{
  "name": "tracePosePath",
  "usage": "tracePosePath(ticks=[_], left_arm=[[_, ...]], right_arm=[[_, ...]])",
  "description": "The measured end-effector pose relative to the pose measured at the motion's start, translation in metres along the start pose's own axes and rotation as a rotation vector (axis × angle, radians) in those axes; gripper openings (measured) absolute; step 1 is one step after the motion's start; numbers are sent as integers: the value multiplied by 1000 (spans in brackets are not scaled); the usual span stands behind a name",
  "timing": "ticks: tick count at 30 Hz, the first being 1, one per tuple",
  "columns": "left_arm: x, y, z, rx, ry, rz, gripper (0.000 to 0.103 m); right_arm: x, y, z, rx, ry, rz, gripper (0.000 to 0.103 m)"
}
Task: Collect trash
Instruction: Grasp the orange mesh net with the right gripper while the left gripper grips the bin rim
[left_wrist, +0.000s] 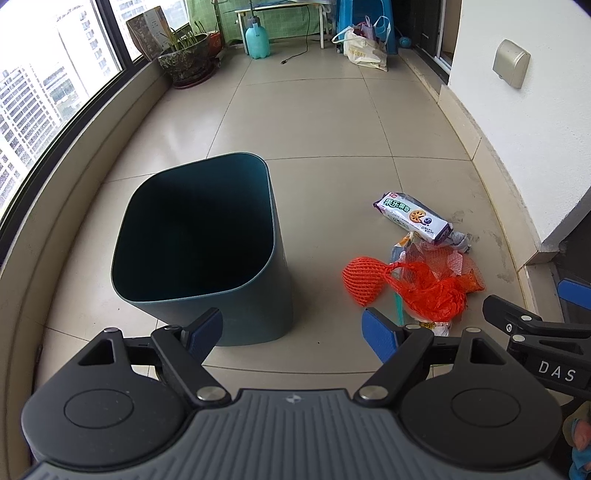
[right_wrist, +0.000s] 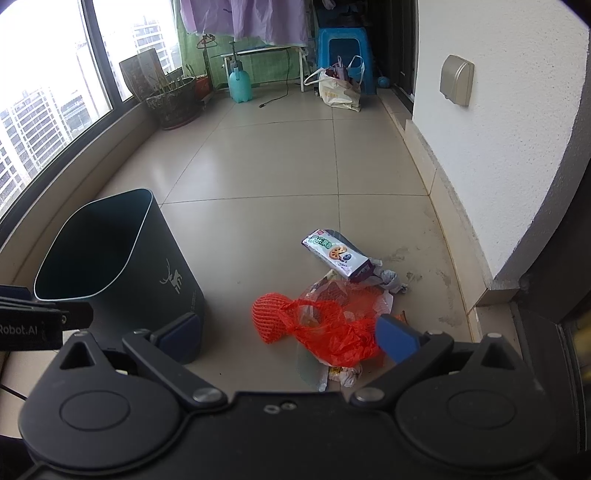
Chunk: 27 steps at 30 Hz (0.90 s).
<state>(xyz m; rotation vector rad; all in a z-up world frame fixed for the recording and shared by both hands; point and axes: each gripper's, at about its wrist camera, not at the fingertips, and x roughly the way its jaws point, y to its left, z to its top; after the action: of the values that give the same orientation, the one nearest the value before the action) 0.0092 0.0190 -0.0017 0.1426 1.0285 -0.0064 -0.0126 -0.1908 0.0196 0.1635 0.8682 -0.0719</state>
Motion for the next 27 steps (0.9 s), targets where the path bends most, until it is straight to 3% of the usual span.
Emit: tracePosePath(ticks=[13, 18, 27], left_arm=[[5, 45, 33, -75, -30, 65, 83], [13, 66, 43, -102, -37, 85, 83], [54, 141, 60, -210, 2, 161, 83]], right_arm=[[6, -14, 57, -40, -26, -19, 102], [18, -18, 85, -109, -27, -43, 102], [59, -25, 131, -159, -49, -39, 102]])
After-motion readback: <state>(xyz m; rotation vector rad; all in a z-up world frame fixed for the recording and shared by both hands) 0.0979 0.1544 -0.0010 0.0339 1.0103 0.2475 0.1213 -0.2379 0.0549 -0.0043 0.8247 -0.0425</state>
